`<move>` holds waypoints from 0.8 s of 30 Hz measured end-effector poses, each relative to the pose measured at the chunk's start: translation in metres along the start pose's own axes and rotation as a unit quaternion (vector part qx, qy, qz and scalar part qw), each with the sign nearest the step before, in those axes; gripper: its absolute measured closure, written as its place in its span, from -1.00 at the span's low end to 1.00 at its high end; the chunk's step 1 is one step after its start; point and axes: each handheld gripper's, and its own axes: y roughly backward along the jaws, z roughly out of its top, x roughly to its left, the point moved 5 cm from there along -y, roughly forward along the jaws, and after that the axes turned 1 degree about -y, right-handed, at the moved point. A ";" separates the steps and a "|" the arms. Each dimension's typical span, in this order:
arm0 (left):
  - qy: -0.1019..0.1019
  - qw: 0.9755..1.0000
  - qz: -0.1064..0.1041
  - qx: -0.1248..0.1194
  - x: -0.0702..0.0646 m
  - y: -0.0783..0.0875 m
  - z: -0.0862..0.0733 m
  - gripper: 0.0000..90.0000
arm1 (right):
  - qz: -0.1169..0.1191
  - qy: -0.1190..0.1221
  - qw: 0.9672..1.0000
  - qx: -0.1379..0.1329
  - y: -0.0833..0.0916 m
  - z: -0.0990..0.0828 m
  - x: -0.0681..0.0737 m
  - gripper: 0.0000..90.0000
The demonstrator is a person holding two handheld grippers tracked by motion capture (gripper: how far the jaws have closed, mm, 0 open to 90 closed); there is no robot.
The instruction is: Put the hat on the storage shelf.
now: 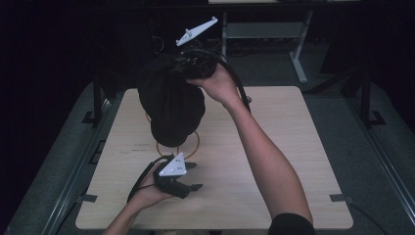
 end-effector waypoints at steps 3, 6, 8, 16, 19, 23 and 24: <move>-0.002 1.000 -0.001 0.001 0.000 0.000 0.000 -0.32 | 0.002 -0.001 1.000 0.009 -0.008 0.005 -0.002 0.91; 0.001 1.000 -0.002 0.000 -0.001 0.000 0.001 -0.32 | 0.008 -0.003 1.000 0.024 -0.018 0.008 -0.002 0.91; 0.001 1.000 -0.002 -0.002 -0.001 0.000 0.002 -0.32 | 0.008 -0.004 1.000 0.027 -0.021 0.009 -0.003 0.91; -0.004 1.000 -0.008 0.000 -0.004 -0.002 0.002 -0.32 | 0.011 -0.022 0.999 0.030 -0.042 0.008 -0.010 0.88; -0.005 1.000 -0.009 0.002 -0.004 -0.002 0.002 -0.32 | 0.013 -0.031 0.999 0.034 -0.048 0.006 -0.012 0.87; -0.007 1.000 -0.010 0.000 -0.005 -0.003 0.003 -0.32 | 0.010 -0.031 0.999 0.033 -0.057 0.005 -0.014 0.86; -0.007 1.000 -0.010 0.000 -0.005 -0.003 0.003 -0.32 | 0.009 -0.030 0.999 0.032 -0.058 0.005 -0.015 0.86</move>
